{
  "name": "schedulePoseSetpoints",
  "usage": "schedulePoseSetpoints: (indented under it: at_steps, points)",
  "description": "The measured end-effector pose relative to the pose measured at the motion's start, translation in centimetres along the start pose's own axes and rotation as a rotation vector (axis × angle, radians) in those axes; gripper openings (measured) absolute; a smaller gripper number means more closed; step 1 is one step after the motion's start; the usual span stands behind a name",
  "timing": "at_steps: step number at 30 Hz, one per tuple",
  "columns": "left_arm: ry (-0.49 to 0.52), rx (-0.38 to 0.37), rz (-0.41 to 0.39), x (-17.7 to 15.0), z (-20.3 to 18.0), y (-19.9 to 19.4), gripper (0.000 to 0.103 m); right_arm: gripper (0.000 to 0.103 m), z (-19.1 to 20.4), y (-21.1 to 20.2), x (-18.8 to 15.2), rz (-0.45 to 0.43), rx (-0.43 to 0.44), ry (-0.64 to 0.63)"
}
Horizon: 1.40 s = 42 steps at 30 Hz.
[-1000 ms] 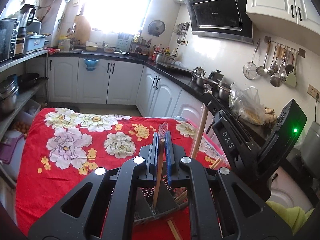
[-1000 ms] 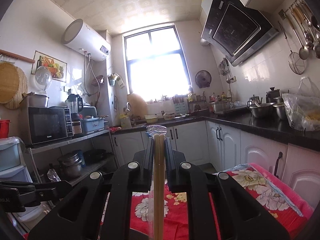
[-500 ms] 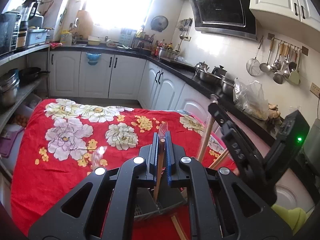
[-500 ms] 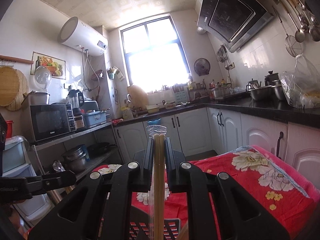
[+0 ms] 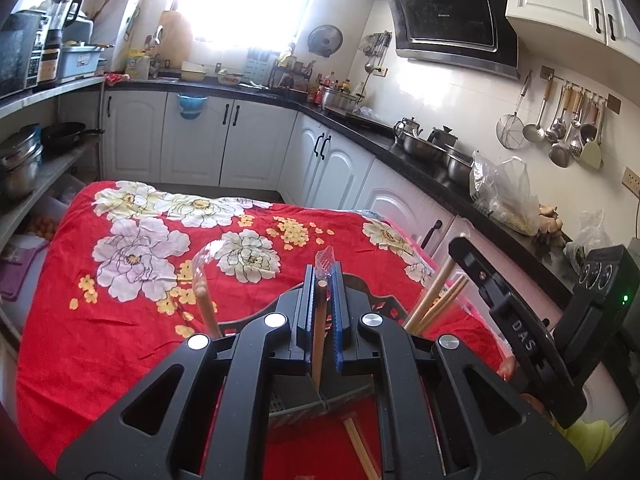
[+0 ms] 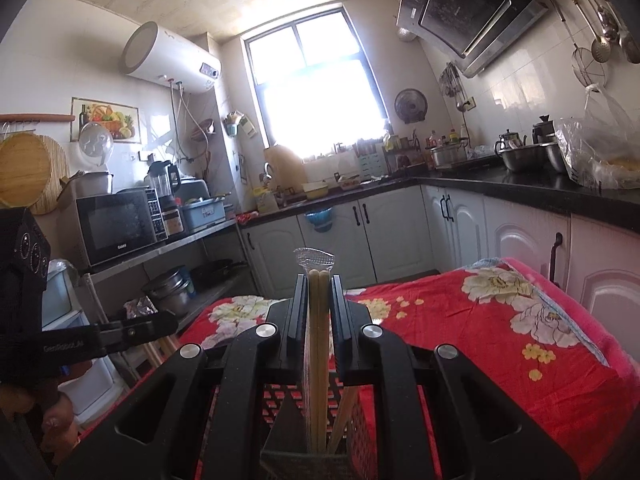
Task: Organize utensils
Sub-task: 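Lift the held chopsticks with both tools and lower them into the caddy, then open both tools to drop the chopsticks into the caddy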
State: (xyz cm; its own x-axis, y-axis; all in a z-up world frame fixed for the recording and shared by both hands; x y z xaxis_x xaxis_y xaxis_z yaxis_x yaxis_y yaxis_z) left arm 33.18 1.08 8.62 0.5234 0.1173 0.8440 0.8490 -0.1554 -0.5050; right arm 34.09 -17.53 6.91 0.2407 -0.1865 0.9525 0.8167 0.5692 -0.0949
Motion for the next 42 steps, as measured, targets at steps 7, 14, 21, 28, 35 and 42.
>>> schedulePoseSetpoints:
  at_steps: [7, 14, 21, 28, 35, 42]
  points:
    - [-0.011, 0.003, 0.010, -0.6, 0.3, -0.6, 0.004, 0.011, 0.6, -1.2, -0.4, 0.027, 0.007, 0.008]
    - [-0.020, 0.009, 0.022, -1.0, 0.5, -1.2, 0.008, 0.011, 0.4, -1.7, -0.7, 0.061, -0.012, 0.031]
    - [-0.025, 0.000, 0.032, -1.3, 0.6, -2.2, 0.030, 0.017, 0.2, -2.0, -0.9, 0.099, -0.020, 0.050]
    - [-0.016, 0.004, 0.041, -1.7, 0.5, -2.9, 0.048, 0.021, 0.4, -2.6, -0.9, 0.105, -0.019, 0.049]
    - [-0.025, 0.019, 0.057, -2.4, 1.0, -3.4, 0.067, 0.028, 0.6, -3.4, -0.9, 0.110, -0.016, 0.045]
    - [-0.031, 0.036, 0.081, -3.5, 1.2, -3.8, 0.093, 0.040, 0.8, -4.4, -1.0, 0.110, -0.031, 0.038]
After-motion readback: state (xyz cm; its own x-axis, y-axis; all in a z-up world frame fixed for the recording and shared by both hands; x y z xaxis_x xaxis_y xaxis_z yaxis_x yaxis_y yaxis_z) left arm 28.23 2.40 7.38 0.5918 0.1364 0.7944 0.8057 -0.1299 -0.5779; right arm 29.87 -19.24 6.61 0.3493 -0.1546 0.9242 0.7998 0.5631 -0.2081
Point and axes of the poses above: each gripper's, at about its wrist camera, not at the fingertips, and y roughly the way its jaws point, z to its left, x to its top, the point moved 3 cm from there along y, roughly the way its jaws point, and after that the axes turned 13 degrees about x, right-handed, at the moved point
